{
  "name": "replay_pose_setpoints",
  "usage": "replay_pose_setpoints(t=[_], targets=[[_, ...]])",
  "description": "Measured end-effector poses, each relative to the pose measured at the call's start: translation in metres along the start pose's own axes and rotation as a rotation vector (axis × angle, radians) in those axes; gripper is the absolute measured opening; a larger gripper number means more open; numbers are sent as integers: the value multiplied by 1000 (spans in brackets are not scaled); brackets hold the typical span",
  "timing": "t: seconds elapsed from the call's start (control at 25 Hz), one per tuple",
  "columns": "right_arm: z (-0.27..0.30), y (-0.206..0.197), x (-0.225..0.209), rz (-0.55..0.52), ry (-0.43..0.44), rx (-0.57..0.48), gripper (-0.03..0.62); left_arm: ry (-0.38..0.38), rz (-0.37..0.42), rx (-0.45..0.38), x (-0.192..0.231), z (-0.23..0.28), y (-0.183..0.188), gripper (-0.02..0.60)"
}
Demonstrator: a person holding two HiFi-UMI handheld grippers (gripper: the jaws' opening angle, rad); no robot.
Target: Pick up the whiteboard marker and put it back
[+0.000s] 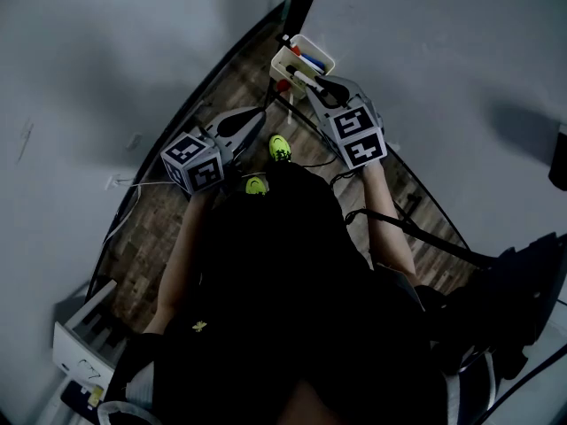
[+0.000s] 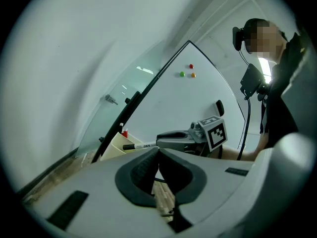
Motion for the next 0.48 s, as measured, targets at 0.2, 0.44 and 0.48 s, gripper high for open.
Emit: replay_pose_setpoints(t=[0.2,0.44,0.48], targets=[[-13,10,5,19,-12,-34,89,4,9,-8,4,-3,3,15],[-26,16,9,33,-35,-56,89,4,12,4,10,-3,1,15],[-28,17,10,36,-37,-59,89,6,15,12,11,-3,0,15]])
Point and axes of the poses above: the fingertips, and each gripper's own axes: z forward along the fingers, x to its left, y out of its top, the point moved 6 cm from there along -z, backward along the fingers, and after that the axes turned 3 degrees about -y, right-handed, at the moved point
